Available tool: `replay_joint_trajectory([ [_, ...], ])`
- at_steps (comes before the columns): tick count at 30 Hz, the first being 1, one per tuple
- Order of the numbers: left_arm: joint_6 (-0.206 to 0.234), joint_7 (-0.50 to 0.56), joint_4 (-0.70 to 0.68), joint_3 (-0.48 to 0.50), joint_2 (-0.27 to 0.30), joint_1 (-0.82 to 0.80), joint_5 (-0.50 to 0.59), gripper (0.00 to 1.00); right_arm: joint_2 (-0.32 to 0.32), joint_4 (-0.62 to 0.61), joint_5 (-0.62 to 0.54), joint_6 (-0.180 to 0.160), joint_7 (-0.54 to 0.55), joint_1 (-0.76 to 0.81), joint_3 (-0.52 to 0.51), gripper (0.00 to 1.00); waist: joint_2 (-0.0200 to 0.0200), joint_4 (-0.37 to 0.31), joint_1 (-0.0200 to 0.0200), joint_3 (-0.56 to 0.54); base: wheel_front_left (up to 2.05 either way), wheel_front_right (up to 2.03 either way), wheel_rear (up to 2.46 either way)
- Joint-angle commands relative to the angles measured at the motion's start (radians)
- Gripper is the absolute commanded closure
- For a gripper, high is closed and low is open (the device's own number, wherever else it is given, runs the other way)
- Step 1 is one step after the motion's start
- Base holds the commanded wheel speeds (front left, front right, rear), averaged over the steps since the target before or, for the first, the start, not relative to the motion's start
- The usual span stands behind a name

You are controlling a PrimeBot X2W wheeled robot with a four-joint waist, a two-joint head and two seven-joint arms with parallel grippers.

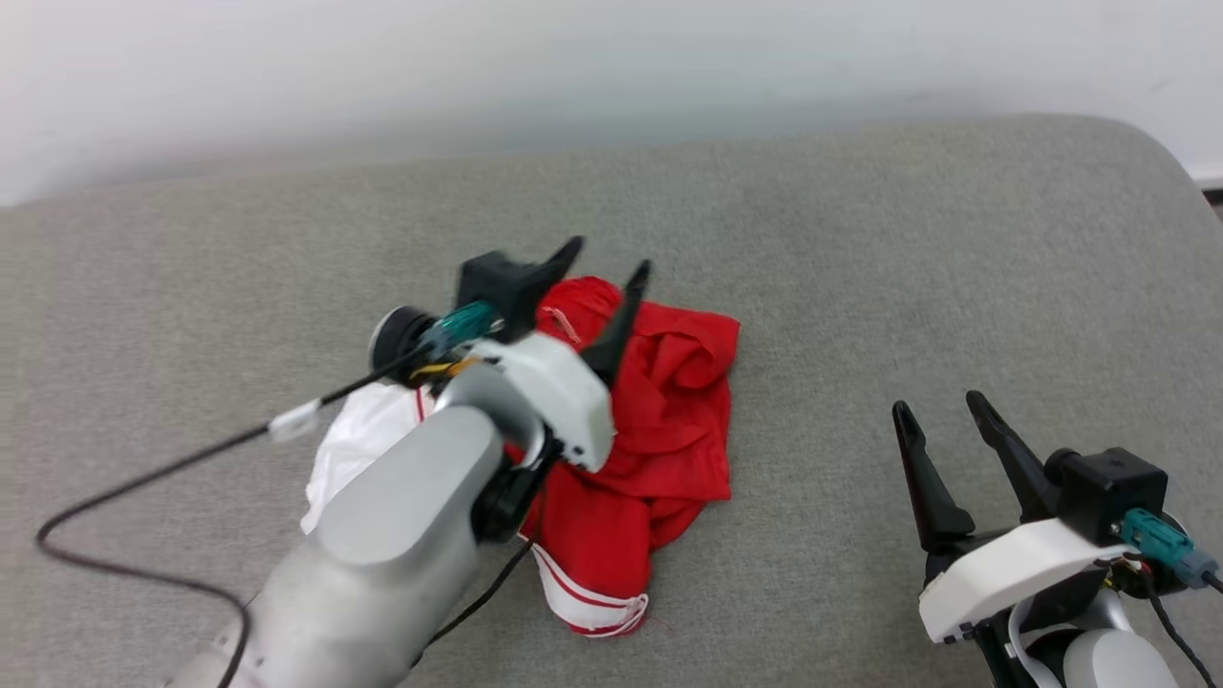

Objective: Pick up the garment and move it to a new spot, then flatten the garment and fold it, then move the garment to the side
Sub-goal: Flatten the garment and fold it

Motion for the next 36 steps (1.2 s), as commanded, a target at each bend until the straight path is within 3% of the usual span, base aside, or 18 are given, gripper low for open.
replay_joint_trajectory([
  [1, 0.023, -0.018, -0.028, 0.017, 0.019, 0.039, -0.002, 0.0, 0.001, -0.009, -0.008, -0.001, 0.005, 0.012, -0.003, 0.0, 0.0, 0.02, 0.0, -0.026, 0.0, 0.0, 0.0],
  [8, 0.18, -0.054, -0.279, 0.174, 0.151, 0.234, 0.031, 0.0, 0.001, -0.04, -0.018, -0.001, 0.031, 0.047, -0.013, 0.0, 0.0, 0.046, 0.0, -0.062, 0.0, 0.0, 0.0],
  [16, 0.287, -0.054, -0.525, 0.389, 0.235, 0.536, 0.118, 0.0, 0.001, -0.057, -0.026, -0.001, 0.055, 0.079, -0.012, 0.0, 0.0, 0.062, 0.0, -0.101, 0.0, 0.0, 0.0],
  [22, 0.31, -0.054, -0.609, 0.464, 0.241, 0.689, 0.147, 0.0, 0.001, -0.07, -0.028, -0.001, 0.07, 0.091, -0.01, 0.0, 0.0, 0.071, 0.0, -0.11, 0.0, 0.0, 0.0],
  [30, 0.316, -0.054, -0.664, 0.477, 0.239, 0.738, 0.176, 0.0, 0.001, -0.057, -0.015, -0.001, 0.121, 0.088, -0.048, 0.0, 0.0, 0.097, 0.0, -0.11, 0.0, 0.0, 0.0],
  [36, 0.311, -0.054, -0.686, 0.48, 0.224, 0.717, 0.195, 0.0, -0.003, 0.001, 0.021, -0.001, 0.32, 0.029, -0.078, 0.0, 0.0, 0.153, 0.0, -0.091, 0.0, 0.0, 0.0],
])
